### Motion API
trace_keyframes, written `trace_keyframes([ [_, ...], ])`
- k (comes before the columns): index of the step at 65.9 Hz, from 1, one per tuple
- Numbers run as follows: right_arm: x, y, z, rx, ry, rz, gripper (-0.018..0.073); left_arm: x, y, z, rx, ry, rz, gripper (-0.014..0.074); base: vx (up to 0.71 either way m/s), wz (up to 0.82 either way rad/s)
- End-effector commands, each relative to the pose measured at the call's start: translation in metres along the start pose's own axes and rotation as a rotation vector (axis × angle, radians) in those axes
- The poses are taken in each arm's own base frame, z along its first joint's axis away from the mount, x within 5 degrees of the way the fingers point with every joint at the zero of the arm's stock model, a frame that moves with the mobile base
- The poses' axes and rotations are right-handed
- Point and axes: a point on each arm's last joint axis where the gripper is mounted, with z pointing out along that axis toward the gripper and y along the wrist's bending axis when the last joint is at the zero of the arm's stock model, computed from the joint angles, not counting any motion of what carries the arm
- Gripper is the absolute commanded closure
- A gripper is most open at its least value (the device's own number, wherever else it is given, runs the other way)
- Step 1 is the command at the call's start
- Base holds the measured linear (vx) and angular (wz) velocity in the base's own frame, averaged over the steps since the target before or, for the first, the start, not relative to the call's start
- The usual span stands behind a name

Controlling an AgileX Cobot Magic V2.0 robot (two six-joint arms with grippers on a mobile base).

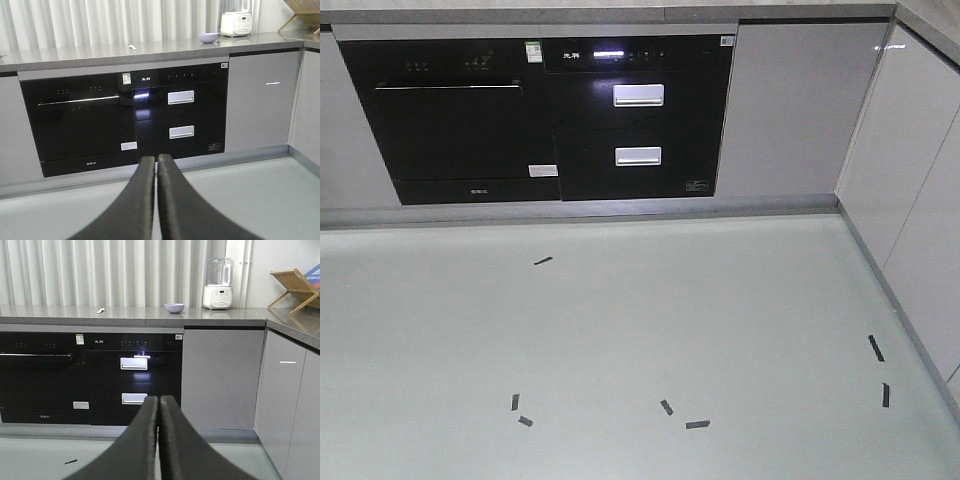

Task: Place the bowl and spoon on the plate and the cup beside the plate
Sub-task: 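Drive the base toward the grey countertop with both grippers closed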

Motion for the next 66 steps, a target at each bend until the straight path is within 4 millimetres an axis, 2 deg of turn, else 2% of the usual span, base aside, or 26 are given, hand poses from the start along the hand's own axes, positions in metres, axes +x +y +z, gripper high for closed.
trace_keyframes([
  [1,-0.0071,-0.0012,-0.0007,0.016,-0.081,-0.013,0.0561,0.0023,-0.0007,0.0002,0.012,-0.062,-0.011,0.0603,0.00,0.00],
  [66,-0.0071,-0.0012,-0.0007,0.016,-0.081,-0.013,0.0561,0.0023,-0.0007,0.0002,0.012,-0.062,-0.011,0.0603,0.00,0.00],
])
